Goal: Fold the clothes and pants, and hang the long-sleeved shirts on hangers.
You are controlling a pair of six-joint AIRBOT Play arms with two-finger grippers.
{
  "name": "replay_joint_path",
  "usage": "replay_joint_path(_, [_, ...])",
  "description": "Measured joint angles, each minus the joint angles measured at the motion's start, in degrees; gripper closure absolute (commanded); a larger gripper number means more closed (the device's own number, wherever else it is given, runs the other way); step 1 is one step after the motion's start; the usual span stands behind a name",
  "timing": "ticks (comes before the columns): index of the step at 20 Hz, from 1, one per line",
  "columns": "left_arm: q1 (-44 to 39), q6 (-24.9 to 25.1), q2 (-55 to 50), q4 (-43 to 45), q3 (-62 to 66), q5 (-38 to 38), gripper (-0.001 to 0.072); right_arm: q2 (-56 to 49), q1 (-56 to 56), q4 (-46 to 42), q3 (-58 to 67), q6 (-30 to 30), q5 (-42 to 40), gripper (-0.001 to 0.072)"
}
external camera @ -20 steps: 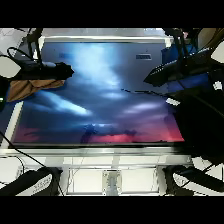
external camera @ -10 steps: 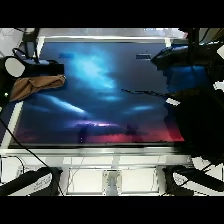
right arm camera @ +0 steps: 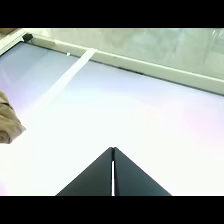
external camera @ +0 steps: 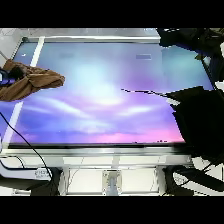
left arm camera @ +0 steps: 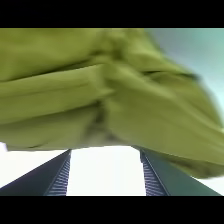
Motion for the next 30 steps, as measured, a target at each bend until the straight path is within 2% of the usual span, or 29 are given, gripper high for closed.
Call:
replay_joint_path(1, [1.5,-1.3,-2.0,-0.4,0.7,0.0,0.0046,0.0,0.0,0.1,0.0,0.0,-0.4,0.0677])
replay_joint_path(6, [8.2,-7.3,-9.8,-8.7,3.3,1.8,0.0044,0.0,0.0,0.3,0.0,-0.1,-1.1,0.0676])
replay_joint_path(8, [9.6,-8.4,-12.0,-12.3,3.5,3.3,0.0045,0.0,0.0,0.3,0.0,-0.1,-1.2,0.0619])
replay_joint_path(11, [10.2,-8.6,-15.0,-20.0,3.7,7.2,0.0046,0.0,0.0,0.3,0.0,-0.1,-1.6,0.0608])
replay_joint_path(13, [9.8,-6.2,-16.7,-26.6,3.8,10.1,0.0057,0.0,0.0,0.3,0.0,-0.1,-1.7,0.0608])
replay_joint_path(14, [9.5,-4.8,-17.5,-29.4,3.8,11.4,0.0079,0.0,0.0,0.3,0.0,-0.1,-1.8,0.0607])
replay_joint_path(16, [8.7,-2.4,-19.0,-33.9,4.1,13.9,0.0223,0.0,0.0,0.3,0.0,-0.1,-1.8,0.0608])
replay_joint_path(18, [8.0,-1.1,-20.6,-36.4,4.9,15.1,0.0586,0.0,0.0,0.3,0.0,-0.1,-1.8,0.0608])
replay_joint_path(19, [7.8,-0.7,-21.2,-37.2,5.4,15.5,0.0697,0.0,0.0,0.3,0.0,-0.1,-1.8,0.0608])
replay_joint_path(24, [7.4,6.8,-22.3,-39.0,9.6,14.7,0.0698,0.1,0.0,0.2,0.0,-0.1,-1.7,0.0611])
replay_joint_path(27, [7.0,12.9,-18.6,-39.2,12.3,8.3,0.0699,0.9,0.0,-3.0,0.1,-0.1,0.0,0.0612])
replay_joint_path(30, [4.5,19.2,-10.8,-39.3,13.3,0.2,0.0698,2.6,0.0,-10.1,0.7,-0.1,7.4,0.0612])
